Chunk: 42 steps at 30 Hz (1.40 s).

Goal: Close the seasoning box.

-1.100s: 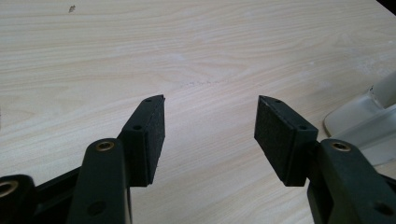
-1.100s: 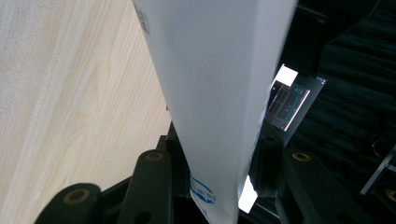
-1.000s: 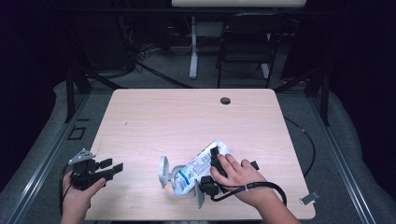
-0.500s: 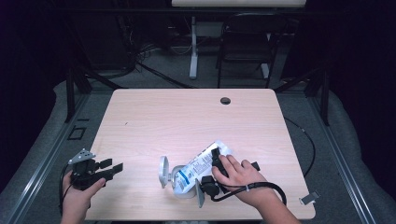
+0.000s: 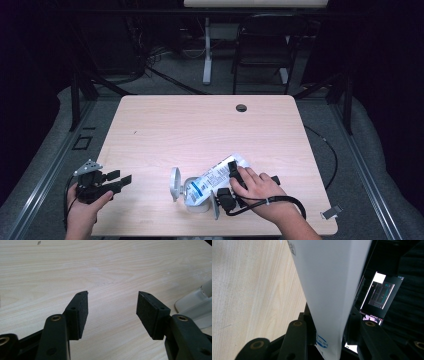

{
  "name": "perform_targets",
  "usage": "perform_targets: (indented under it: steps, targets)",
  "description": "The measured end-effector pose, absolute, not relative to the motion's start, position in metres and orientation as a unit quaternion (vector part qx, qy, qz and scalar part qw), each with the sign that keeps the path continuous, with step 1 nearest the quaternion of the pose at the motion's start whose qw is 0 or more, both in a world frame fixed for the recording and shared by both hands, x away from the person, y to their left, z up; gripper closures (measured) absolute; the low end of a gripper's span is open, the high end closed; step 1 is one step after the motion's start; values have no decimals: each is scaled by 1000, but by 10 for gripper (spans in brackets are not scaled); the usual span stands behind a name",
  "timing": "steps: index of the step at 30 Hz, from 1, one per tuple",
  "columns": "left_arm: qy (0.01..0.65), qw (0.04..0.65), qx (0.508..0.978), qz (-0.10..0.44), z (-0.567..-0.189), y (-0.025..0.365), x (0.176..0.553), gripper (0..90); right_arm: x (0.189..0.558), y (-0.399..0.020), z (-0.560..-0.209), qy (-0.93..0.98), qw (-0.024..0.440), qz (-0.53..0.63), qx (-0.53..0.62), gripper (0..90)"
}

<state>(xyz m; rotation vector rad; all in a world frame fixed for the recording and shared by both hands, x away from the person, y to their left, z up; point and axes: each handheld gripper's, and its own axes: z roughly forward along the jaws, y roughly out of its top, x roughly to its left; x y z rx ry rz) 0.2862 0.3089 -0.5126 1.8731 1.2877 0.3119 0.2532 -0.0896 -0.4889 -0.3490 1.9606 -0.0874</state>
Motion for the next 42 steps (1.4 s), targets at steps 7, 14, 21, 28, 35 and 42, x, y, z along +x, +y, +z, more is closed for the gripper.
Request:
perform_targets:
  steps: [7, 14, 21, 28, 35, 42]
  targets:
    - [513, 412, 742, 124, -514, 309, 286, 435, 252, -91, -491, 824, 547, -31, -141, 696]
    - [513, 412, 742, 124, -514, 309, 286, 434, 252, -92, -493, 828, 544, -21, -132, 702]
    - [514, 412, 743, 124, -514, 309, 286, 435, 253, -94, -493, 834, 537, -10, -122, 711]
    - [513, 411, 743, 125, -514, 309, 287, 435, 253, -95, -495, 831, 542, -8, -126, 713]
    - [514, 411, 742, 125, -514, 309, 286, 435, 251, -95, -496, 837, 536, -10, -110, 716]
    - [514, 411, 743, 124, -514, 309, 287, 435, 251, -96, -497, 843, 530, 5, -89, 722]
